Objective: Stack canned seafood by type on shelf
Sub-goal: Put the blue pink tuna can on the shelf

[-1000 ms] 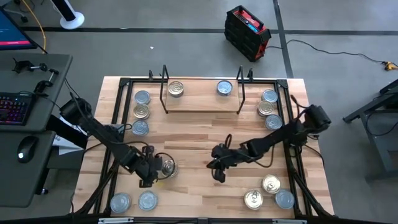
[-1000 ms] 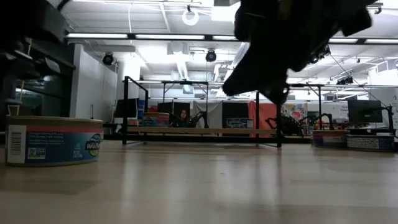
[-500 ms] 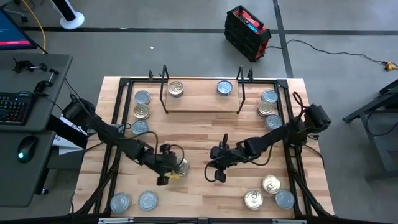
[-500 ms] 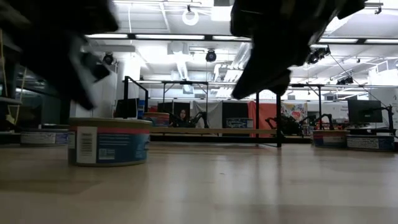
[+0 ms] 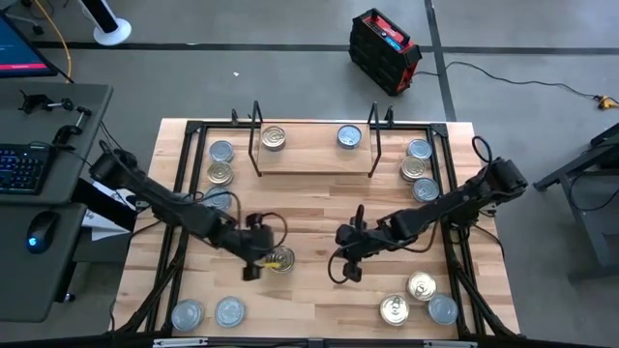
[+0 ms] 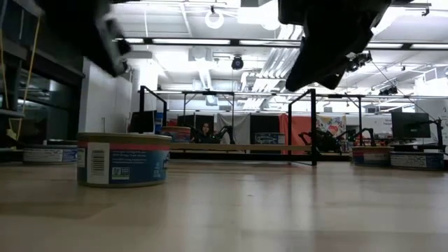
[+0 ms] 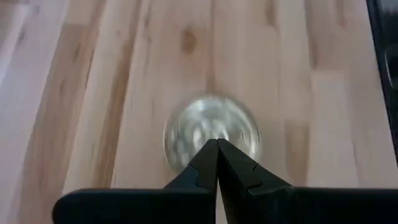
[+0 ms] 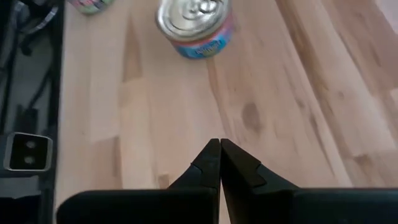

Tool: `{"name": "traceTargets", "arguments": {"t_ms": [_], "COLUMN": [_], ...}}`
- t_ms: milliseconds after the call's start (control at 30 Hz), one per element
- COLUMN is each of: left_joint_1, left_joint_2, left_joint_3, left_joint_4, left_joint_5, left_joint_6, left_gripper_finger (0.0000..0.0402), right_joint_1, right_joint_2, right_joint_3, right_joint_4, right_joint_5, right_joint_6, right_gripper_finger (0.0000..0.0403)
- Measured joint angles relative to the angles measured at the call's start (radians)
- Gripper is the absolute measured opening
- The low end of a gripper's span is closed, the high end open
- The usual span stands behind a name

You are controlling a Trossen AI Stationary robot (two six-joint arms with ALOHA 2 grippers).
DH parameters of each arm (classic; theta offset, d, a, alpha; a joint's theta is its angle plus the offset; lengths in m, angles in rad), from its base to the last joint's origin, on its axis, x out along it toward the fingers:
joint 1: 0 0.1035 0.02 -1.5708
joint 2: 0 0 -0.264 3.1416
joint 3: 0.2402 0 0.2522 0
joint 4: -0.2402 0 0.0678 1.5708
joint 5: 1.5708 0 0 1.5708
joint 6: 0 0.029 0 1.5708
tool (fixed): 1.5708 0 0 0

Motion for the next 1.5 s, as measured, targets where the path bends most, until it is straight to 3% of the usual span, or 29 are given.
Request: {"name": "traceTargets", "arguments": {"t_ms": [133, 300, 600, 767, 1000, 1200, 1333, 1500], "left_joint_1": [-0.056, -0.096, -0.063, -0.013, 0.056, 0.083, 0.081, 0.084], "left_joint_2": [-0.02, 0.021, 0.166, 0.232, 0.316, 0.265, 0.198, 0.231], "left_joint_3": [-0.07, -0.182, -0.194, -0.159, -0.053, 0.028, 0.027, 0.029], "left_joint_4": [-0.135, 0.091, 0.298, 0.346, 0.458, 0.203, 0.257, 0.367], "left_joint_5": [0.005, 0.086, 0.047, 0.005, -0.005, -0.001, 0.007, 0.032], "left_joint_6": [-0.036, -0.093, -0.082, -0.071, 0.057, 0.071, 0.117, 0.165], "left_gripper_finger": [0.0, 0.0, 0.0, 0.0, 0.0, 0.0, 0.0, 0.0], "right_joint_1": [-0.002, -0.005, -0.028, -0.028, -0.026, -0.018, -0.016, -0.017], "right_joint_2": [0.042, 0.131, 0.25, 0.249, 0.209, 0.162, 0.157, 0.174], "right_joint_3": [-0.001, 0.0, 0.0, 0.0, 0.003, 0.002, 0.001, -0.001], "right_joint_4": [0.052, 0.152, 0.258, 0.241, 0.163, -0.012, -0.043, 0.019], "right_joint_5": [-0.022, -0.024, -0.018, -0.02, -0.024, -0.02, -0.024, -0.019], "right_joint_6": [0.018, 0.014, 0.018, -0.01, -0.061, -0.061, -0.061, -0.066], "right_gripper_finger": [0.0, 0.0, 0.0, 0.0, 0.0, 0.0, 0.0, 0.0]}}
